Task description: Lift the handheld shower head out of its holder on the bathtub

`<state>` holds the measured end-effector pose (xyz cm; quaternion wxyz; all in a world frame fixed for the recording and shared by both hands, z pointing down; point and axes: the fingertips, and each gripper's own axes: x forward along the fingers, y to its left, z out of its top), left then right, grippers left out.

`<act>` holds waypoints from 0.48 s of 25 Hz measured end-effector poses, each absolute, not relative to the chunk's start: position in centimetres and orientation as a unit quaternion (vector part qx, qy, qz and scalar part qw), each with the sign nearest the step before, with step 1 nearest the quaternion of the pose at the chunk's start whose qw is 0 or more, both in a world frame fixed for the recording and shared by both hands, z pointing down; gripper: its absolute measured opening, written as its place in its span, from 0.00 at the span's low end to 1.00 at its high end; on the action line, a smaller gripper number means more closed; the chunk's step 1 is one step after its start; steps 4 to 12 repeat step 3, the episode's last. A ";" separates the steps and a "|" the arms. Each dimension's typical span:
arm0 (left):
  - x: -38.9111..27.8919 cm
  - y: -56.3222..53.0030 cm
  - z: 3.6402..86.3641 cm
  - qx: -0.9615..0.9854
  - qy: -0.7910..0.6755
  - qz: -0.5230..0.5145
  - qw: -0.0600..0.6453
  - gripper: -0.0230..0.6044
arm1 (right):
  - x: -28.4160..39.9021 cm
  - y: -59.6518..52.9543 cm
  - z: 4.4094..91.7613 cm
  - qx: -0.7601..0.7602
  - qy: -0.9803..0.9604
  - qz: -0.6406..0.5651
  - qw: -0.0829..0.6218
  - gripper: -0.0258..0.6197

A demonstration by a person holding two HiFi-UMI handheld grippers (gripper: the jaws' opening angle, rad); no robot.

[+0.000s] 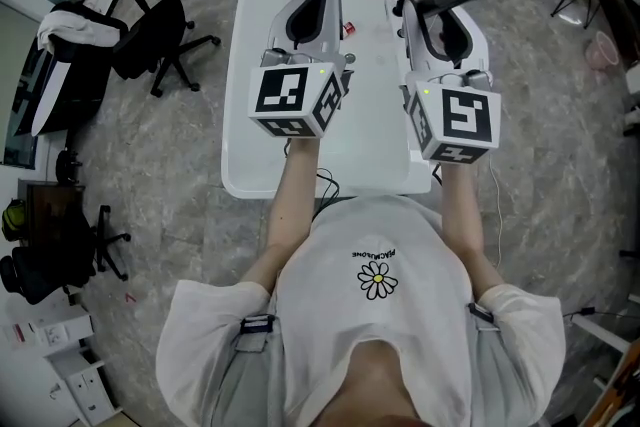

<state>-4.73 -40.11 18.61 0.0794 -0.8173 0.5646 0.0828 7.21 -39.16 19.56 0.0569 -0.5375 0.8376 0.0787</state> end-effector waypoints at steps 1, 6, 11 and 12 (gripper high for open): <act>-4.5 -40.1 18.8 -0.818 0.565 0.082 0.079 0.04 | 7.4 -39.1 19.7 -0.538 0.838 0.078 0.057 0.28; -4.1 -40.0 19.1 -0.818 0.564 0.080 0.076 0.04 | 7.7 -39.0 19.9 -0.538 0.837 0.077 0.056 0.28; -4.1 -40.0 19.1 -0.818 0.564 0.080 0.076 0.04 | 7.7 -39.0 19.9 -0.538 0.837 0.077 0.056 0.28; -4.1 -40.0 19.1 -0.818 0.564 0.080 0.076 0.04 | 7.7 -39.0 19.9 -0.538 0.837 0.077 0.056 0.28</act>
